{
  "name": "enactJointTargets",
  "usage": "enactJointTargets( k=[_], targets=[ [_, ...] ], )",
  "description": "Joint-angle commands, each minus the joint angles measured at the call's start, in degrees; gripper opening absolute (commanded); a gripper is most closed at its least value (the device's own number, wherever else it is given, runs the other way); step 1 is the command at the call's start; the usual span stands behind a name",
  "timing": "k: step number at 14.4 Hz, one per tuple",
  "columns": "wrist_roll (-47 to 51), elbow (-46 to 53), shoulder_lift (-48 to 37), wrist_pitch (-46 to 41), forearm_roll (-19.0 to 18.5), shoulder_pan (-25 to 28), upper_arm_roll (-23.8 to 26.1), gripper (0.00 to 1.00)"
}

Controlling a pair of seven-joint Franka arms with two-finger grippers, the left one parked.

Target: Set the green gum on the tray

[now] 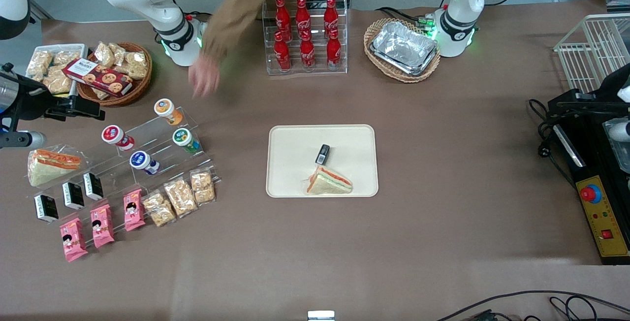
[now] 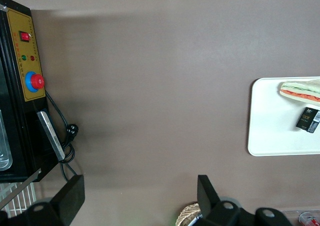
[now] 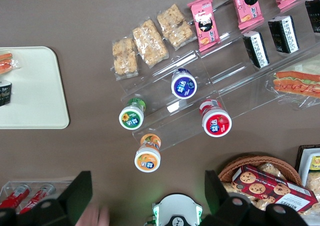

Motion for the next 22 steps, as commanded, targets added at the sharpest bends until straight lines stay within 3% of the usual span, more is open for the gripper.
enactJointTargets(
  k=[1, 13, 19, 22],
  targets=[
    [-1.1, 1.8, 1.0, -0.6, -1.0, -0.3, -0.2, 1.0],
    [-0.9, 0.3, -0.6, -2.1, -0.7, 0.2, 0.0, 1.0],
    [0.1, -9.1, -6.8, 2.0, -0.7, 0.6, 0.6, 1.0],
    [0.4, -20.6, -12.1, 10.5, -0.8, 0.6, 2.8, 1.0]
  ],
)
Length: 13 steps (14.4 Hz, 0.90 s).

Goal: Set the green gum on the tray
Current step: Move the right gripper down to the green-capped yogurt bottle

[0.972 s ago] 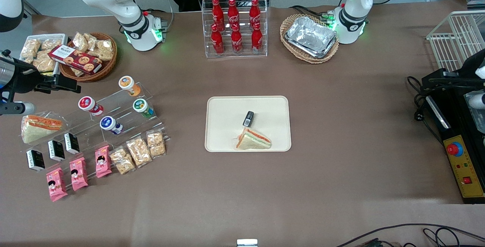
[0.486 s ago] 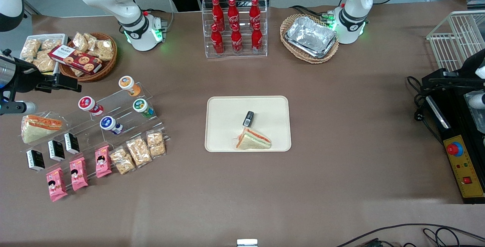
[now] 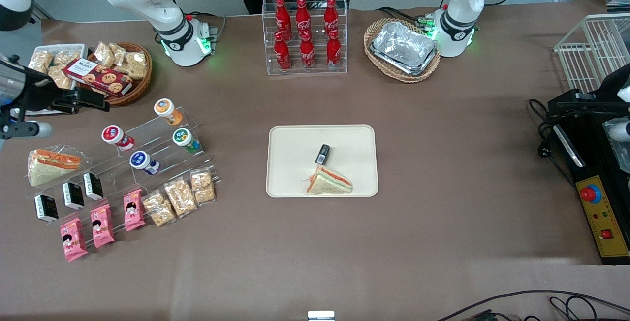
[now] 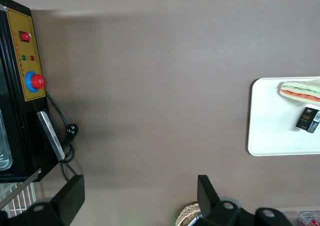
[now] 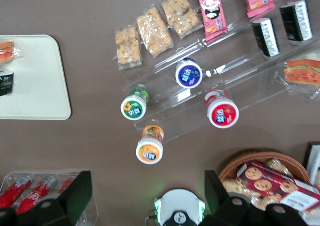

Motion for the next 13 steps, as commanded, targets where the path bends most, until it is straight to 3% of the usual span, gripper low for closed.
enactJointTargets(
  k=[1, 6, 13],
  targets=[
    [1.5, -15.7, -8.1, 10.1, -0.8, 0.5, 3.5, 1.0],
    [6.6, -24.3, -8.2, 17.6, -0.9, 0.4, 9.7, 1.0],
    [6.3, -36.9, -8.7, 31.7, -1.1, 0.5, 10.6, 1.0]
  ],
)
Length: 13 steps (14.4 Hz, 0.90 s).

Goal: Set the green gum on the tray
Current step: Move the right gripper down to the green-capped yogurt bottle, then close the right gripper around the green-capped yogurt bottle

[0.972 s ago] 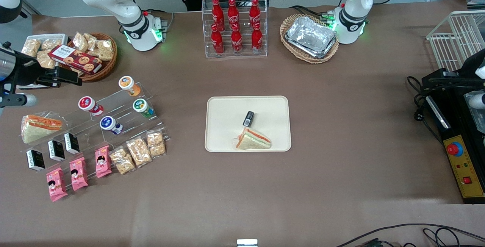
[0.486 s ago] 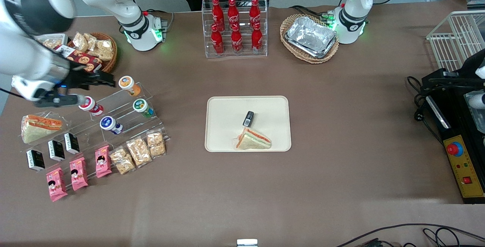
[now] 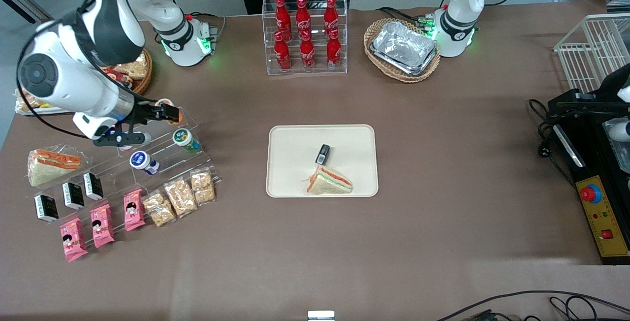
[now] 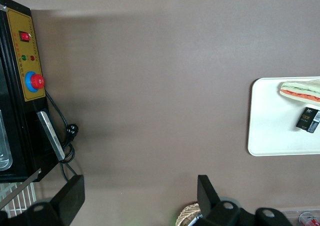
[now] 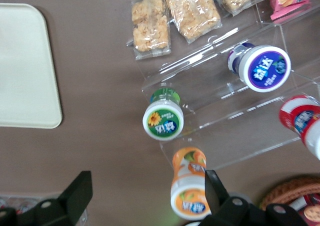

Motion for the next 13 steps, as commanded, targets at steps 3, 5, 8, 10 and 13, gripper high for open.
enactJointTargets(
  k=[3, 5, 8, 10, 13],
  targets=[
    [0.2, -9.6, -2.6, 10.5, -1.2, 0.2, 0.7, 1.0],
    [0.2, -11.2, -1.8, 13.4, -1.2, 0.2, 0.7, 1.0],
    [0.1, -11.9, 1.1, 17.4, -1.2, 0.2, 0.8, 1.0],
    [0.1, -12.7, 2.5, 19.8, -1.2, 1.0, 0.8, 1.0],
    [0.4, -13.5, 4.7, 22.9, -1.3, 2.5, 0.7, 1.0]
  ],
)
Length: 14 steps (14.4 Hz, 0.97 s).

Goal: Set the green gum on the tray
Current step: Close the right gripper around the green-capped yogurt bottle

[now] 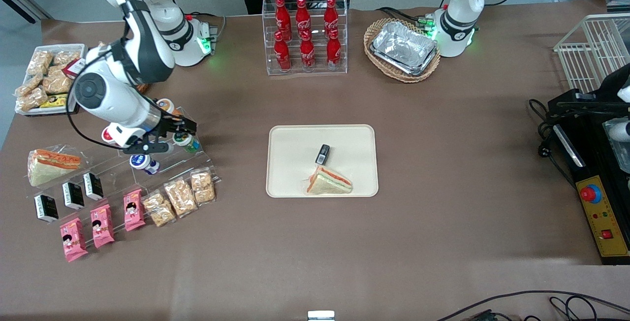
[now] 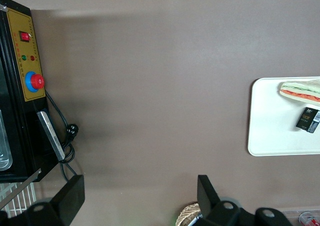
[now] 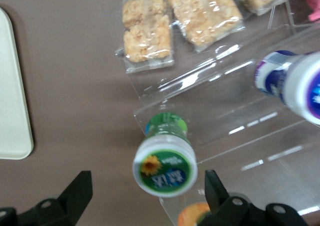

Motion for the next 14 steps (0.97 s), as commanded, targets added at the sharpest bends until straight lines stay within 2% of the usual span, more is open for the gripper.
enactJointTargets(
  k=[1, 6, 14],
  targets=[
    [0.6, -1.8, 2.0, 4.8, -1.2, 1.3, 0.0, 1.0],
    [-0.7, -4.8, 1.9, 7.7, -1.5, 1.0, 0.0, 1.0],
    [-1.3, -4.0, 0.1, 4.5, -1.4, 0.7, -0.6, 1.0]
  ],
)
